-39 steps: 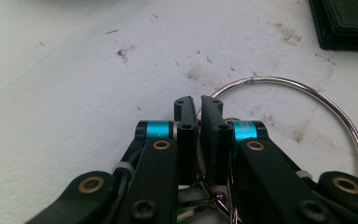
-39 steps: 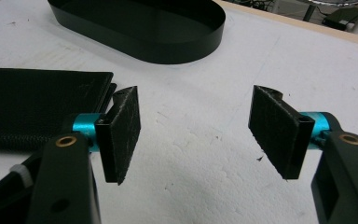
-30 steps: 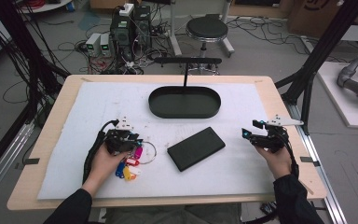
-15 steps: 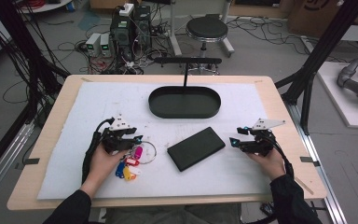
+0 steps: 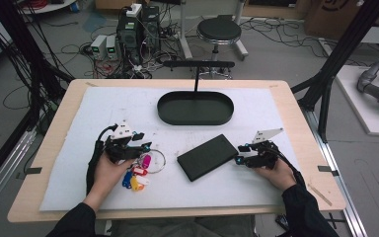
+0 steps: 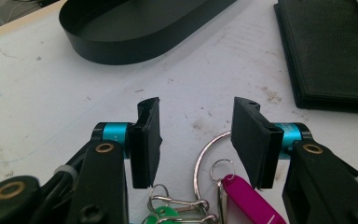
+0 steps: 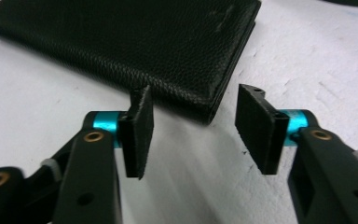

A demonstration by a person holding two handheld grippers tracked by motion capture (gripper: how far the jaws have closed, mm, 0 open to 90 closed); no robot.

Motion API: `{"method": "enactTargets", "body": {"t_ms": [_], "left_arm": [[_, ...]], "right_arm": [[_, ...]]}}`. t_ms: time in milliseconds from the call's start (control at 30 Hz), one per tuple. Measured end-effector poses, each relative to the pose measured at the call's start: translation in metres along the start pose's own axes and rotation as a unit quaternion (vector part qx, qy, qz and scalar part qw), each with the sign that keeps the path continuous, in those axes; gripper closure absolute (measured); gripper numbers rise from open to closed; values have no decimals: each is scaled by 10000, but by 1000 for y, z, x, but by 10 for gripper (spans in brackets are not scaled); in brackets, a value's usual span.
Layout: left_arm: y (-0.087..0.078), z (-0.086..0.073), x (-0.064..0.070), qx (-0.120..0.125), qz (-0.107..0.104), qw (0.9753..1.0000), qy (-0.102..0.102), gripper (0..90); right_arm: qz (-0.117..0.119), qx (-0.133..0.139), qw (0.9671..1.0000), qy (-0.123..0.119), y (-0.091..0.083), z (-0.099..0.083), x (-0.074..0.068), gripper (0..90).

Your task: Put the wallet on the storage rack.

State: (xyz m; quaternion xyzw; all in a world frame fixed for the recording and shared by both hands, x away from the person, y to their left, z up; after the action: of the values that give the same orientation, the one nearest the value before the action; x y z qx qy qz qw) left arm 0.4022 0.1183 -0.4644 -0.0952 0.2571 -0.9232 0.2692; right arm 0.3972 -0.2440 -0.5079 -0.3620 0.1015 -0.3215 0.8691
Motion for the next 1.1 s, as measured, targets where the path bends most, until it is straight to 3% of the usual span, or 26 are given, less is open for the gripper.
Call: {"method": "enactTargets", "body": {"t_ms": [133,400,567,600,700,800,900,933,967,1033,1100], "left_arm": [[1,2,4,2,-37,10000,45,519],[5,5,12,28,-134,9999,99,518],[5,8,18,77,-246,9995,167,519],[6,9,20,111,-286,9994,167,518],[7,11,26,122,-371,9990,227,519],[8,13,32,134,-453,9984,309,519],[9,14,36,136,-505,9980,350,519],[9,15,38,139,-522,9978,384,519],[9,15,39,144,-539,9977,397,518],[10,15,41,150,-577,9974,403,516],[11,14,41,115,-589,9974,400,515]], "right_arm": [[-48,-117,9998,-171,3,-1,-3,570],[-127,-110,9998,-88,2,-1,1,684],[-200,-88,9998,1,-2,-2,4,832],[-243,-87,9997,36,-4,-2,5,900],[-79,4,10000,20,-6,0,1,900],[-83,-5,9998,-206,-5,2,-6,900],[-324,307,9969,-653,-10,9,-9,680],[-324,307,9969,-653,-10,9,-9,680],[-407,327,9950,-847,-13,10,-9,617],[-545,189,9935,-978,-10,7,-8,547],[-496,185,9932,-1036,-6,7,-9,502]]}}
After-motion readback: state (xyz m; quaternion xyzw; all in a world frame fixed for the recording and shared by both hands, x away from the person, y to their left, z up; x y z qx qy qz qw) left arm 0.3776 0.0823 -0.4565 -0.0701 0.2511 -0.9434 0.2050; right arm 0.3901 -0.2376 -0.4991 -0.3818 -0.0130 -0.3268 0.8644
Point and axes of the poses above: each handheld gripper's, and its own axes: y roughly forward along the jaws, z roughly out of its top, x roughly to its right, the point moved 9 cm from there along y, roughly forward along the jaws, and after that the axes turned 10 degrees about -z, right-handed, at the moved point
